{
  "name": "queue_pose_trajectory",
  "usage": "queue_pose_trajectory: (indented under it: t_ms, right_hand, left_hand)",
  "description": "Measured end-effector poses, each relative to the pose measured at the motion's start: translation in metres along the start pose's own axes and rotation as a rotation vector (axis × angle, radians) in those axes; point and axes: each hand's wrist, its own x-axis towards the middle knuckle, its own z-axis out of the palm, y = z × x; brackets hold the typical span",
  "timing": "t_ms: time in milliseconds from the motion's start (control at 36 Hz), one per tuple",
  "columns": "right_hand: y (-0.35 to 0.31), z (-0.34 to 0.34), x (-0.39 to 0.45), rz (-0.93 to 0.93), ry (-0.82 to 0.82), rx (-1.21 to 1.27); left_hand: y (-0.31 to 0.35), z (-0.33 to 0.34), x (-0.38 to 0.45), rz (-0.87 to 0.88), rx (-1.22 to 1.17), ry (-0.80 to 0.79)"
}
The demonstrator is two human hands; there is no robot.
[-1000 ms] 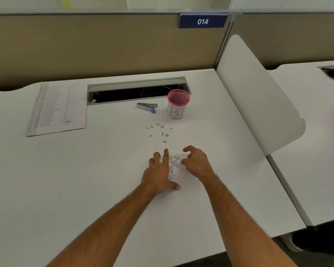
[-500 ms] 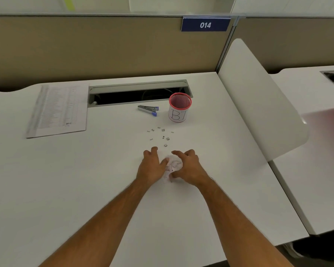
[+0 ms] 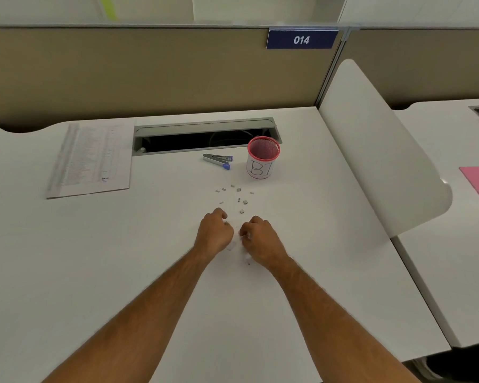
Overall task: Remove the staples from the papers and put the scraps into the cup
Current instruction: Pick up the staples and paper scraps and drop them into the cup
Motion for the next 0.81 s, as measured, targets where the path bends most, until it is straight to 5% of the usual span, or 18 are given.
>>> queue_pose_trajectory:
  t_ms: [333,806]
  right_hand:
    - [0.011,-0.061,0.022,0.110,-0.076,0.145]
    - [0.010,-0.150,0.103,0.141,0.244,0.220]
  left_hand:
    - [0.032,-0.020,0.020,0.111,0.082,0.069]
    - [0.070,-0.049,0.053,0.157,0.040,0.141]
